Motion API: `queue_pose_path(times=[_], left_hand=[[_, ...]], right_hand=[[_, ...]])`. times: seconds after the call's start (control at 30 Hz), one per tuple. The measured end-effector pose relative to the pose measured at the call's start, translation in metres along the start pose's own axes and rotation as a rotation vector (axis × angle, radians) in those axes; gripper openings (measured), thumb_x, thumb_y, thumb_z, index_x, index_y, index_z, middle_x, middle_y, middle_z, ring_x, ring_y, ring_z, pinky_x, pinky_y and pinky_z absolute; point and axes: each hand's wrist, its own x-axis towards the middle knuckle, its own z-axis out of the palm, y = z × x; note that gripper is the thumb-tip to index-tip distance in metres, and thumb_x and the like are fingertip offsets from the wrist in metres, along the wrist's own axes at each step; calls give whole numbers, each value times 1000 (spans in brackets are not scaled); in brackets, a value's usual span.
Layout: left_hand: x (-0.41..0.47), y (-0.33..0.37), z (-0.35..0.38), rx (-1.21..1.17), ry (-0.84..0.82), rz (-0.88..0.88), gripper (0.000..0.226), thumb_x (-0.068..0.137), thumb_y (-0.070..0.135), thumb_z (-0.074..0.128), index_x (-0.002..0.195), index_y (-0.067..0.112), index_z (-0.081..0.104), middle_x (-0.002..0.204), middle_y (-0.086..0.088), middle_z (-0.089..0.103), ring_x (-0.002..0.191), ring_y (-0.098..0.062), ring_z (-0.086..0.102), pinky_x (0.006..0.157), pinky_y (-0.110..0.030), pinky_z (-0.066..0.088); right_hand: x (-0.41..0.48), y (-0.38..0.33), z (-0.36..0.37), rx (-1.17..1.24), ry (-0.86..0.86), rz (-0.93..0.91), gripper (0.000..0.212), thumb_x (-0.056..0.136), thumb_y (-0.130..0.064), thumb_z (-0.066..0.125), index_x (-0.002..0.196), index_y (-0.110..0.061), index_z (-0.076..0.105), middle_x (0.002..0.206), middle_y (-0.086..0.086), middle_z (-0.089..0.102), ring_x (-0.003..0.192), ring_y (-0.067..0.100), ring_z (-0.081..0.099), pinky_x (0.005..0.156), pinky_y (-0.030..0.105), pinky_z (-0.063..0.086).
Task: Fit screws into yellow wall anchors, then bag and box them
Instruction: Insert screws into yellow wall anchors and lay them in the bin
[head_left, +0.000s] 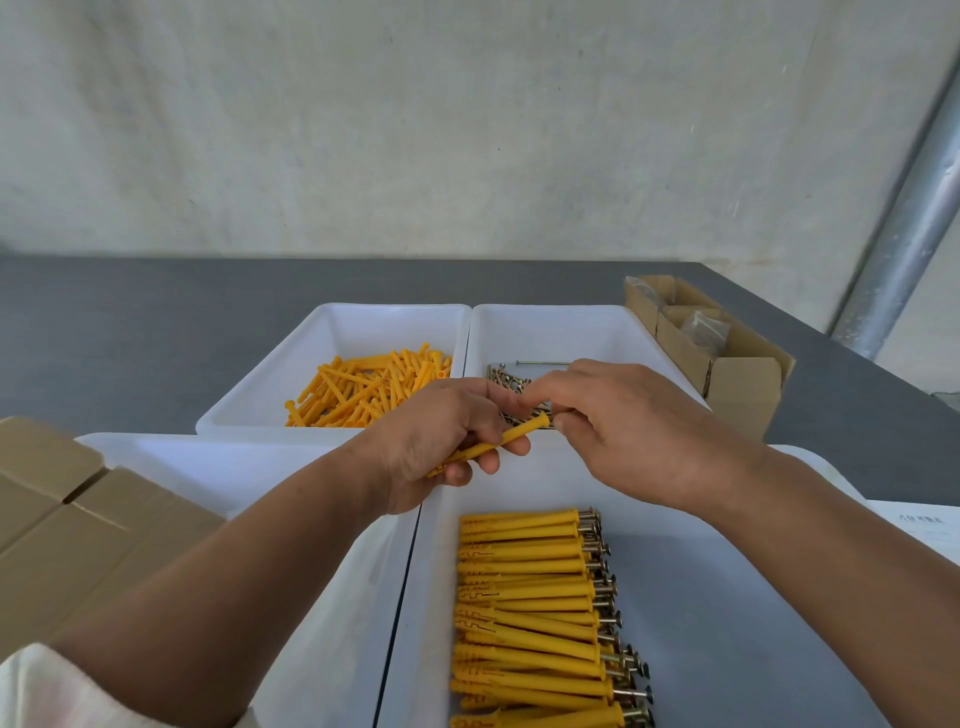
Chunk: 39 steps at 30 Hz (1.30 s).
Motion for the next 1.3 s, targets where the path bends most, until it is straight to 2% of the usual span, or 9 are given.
queue_pose_path(times=[0.2, 0.3, 0.43, 0.6, 0.67, 0.77, 0.97, 1.17, 1.3], left_hand=[[0, 0, 1, 44, -16, 16, 32, 81, -7, 47, 103, 6, 65, 86, -13, 72, 53, -13, 55, 36, -17, 31], [-1, 0, 0, 67, -30, 30, 31, 81, -7, 48, 103, 6, 65, 85, -12, 71, 54, -13, 55, 37, -17, 32], [-4, 0, 0, 100, -57, 36, 30, 80, -7, 51, 103, 8, 65, 83, -12, 69, 56, -13, 57, 39, -18, 37], [-5, 1, -3, -12, -62, 16, 32, 77, -9, 58, 104, 6, 67, 92, -17, 71, 77, -21, 70, 68, -27, 60], [-4, 2, -5, -49, 9, 53, 30, 79, -11, 57, 102, 5, 68, 88, -14, 72, 82, -22, 71, 74, -28, 60], [-2, 4, -10, -62, 177, 136, 30, 80, -13, 54, 87, 9, 72, 78, -6, 72, 79, -19, 71, 67, -25, 58], [8, 0, -34, 67, 530, 196, 30, 79, -10, 53, 76, 13, 72, 73, -3, 69, 75, -16, 65, 75, -32, 58], [14, -15, -52, 449, 707, 131, 27, 79, 3, 57, 73, 26, 69, 81, 9, 68, 78, -8, 59, 64, -24, 46], [15, -21, -54, 753, 701, 77, 22, 80, 9, 55, 80, 28, 66, 79, 15, 60, 77, -8, 54, 60, -22, 42]], right_hand=[[0, -4, 2, -2, -61, -49, 35, 95, -12, 49, 116, -36, 63, 89, -14, 50, 81, 8, 48, 69, 26, 43], [-1, -6, 2, 24, -78, -60, 26, 93, -20, 54, 111, -37, 63, 88, -16, 50, 80, 3, 48, 68, 21, 40], [0, -11, 1, 37, -88, -57, 12, 95, -36, 54, 104, -35, 64, 89, -16, 51, 85, 4, 51, 73, 26, 44], [-3, -13, -5, -46, -170, -37, 5, 93, -31, 58, 88, -33, 59, 84, -17, 46, 76, -1, 45, 63, 16, 33], [-5, -14, -8, -60, -254, -7, 13, 91, -28, 59, 80, -35, 55, 84, -15, 49, 76, 1, 48, 64, 17, 37], [-8, -18, -10, -74, -387, 50, 20, 89, -25, 60, 73, -34, 54, 84, -14, 55, 77, 3, 53, 66, 22, 46], [-10, -31, -3, -161, -535, 26, 15, 90, -22, 58, 78, -30, 58, 87, -12, 55, 86, 8, 54, 59, 18, 40], [-10, -35, 7, -178, -632, 5, 7, 92, -18, 58, 90, -19, 65, 91, -3, 59, 79, 11, 51, 51, 17, 30], [-9, -32, 11, -155, -646, -11, 5, 92, -25, 61, 89, -22, 64, 84, -8, 55, 74, 7, 49, 51, 18, 30]])
